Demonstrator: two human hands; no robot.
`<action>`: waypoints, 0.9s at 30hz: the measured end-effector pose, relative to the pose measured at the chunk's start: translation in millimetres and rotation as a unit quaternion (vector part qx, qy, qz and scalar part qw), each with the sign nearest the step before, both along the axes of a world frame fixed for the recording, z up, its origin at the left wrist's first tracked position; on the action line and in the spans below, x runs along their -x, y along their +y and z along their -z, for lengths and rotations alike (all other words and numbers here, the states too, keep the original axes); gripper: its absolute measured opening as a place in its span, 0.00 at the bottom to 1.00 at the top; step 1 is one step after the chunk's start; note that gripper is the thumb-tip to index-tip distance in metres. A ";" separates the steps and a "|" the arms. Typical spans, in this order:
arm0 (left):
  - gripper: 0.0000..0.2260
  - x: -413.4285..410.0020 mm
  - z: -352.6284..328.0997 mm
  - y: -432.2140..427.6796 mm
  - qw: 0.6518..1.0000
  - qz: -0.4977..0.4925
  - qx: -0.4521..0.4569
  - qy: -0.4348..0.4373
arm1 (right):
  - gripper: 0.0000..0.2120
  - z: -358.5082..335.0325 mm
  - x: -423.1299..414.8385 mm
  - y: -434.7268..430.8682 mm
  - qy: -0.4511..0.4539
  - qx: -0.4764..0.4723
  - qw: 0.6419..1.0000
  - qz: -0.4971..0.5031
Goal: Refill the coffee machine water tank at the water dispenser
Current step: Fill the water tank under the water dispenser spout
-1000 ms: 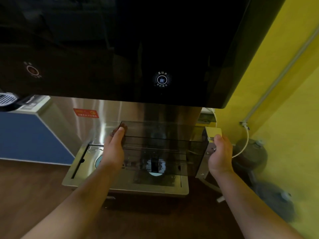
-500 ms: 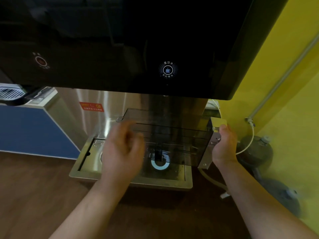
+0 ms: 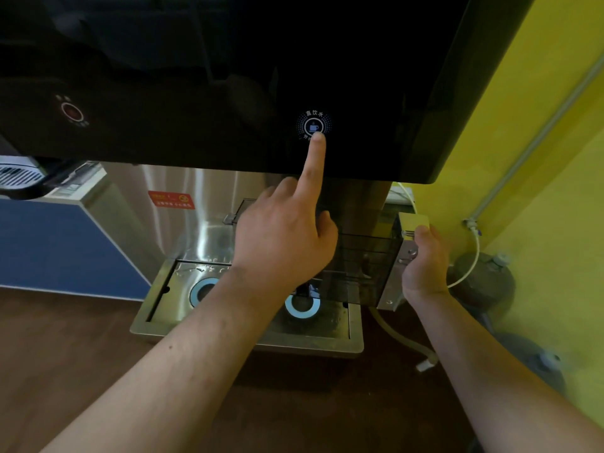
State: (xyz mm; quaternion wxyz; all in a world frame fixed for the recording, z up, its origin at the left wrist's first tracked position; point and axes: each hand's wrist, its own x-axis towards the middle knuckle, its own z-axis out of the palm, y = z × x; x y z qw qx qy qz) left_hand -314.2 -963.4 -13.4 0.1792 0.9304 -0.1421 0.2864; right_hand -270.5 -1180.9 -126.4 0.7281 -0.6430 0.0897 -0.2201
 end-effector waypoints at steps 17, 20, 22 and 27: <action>0.24 -0.8 71.6 68.7 0.774 -0.141 0.558 0.266 | 0.11 2.3 -5.4 5.9 0.009 0.017 1.000 0.000; 0.23 -11.4 76.0 67.3 0.760 -0.082 0.555 0.327 | 0.11 3.0 -5.9 7.3 0.005 0.033 0.999 0.006; 0.16 -19.6 78.3 66.3 0.773 -0.073 0.548 0.311 | 0.12 3.0 -6.7 8.4 0.011 0.030 0.999 0.009; 0.10 -33.0 83.7 66.3 0.768 -0.083 0.554 0.312 | 0.12 0.7 -9.7 7.6 0.015 0.020 1.000 0.002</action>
